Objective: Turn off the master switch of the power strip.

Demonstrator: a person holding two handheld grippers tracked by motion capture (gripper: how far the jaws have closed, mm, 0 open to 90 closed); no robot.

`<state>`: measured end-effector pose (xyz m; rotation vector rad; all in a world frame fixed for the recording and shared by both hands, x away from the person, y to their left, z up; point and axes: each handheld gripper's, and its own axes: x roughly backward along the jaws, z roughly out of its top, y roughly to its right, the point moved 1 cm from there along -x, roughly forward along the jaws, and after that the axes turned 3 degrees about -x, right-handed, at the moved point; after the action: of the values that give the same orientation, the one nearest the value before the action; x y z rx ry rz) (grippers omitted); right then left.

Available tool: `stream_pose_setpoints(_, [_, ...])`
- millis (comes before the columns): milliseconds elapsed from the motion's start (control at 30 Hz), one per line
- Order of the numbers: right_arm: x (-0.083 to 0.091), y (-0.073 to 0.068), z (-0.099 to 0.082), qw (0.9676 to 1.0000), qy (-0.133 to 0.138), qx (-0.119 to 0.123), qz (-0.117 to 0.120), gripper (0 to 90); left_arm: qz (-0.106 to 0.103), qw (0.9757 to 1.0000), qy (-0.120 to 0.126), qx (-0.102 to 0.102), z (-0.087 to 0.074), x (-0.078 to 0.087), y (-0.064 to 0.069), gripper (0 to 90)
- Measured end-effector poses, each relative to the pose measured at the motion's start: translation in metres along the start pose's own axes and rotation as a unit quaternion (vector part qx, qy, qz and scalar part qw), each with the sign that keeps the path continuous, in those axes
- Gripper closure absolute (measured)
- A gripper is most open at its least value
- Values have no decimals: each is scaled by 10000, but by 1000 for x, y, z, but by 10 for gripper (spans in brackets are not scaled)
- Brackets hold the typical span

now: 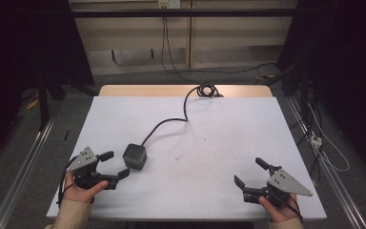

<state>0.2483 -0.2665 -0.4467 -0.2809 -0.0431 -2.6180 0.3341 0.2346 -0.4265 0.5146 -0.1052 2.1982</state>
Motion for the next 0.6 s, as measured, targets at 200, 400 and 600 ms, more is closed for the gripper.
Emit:
stream_pose_setpoints(200, [0, 0, 0, 10000, 0, 2, 10, 52, 26, 10000, -56, -23, -3, 0, -1, 64])
stream_pose_setpoints(400, [0, 0, 0, 10000, 4, -15, 15, 53, 65, 9999, -123, -27, -8, 2, -3, 64])
stream_pose_setpoints(600, [0, 0, 0, 10000, -4, -10, 12, 53, 77, 9998, -197, -35, -12, 4, -4, 63])
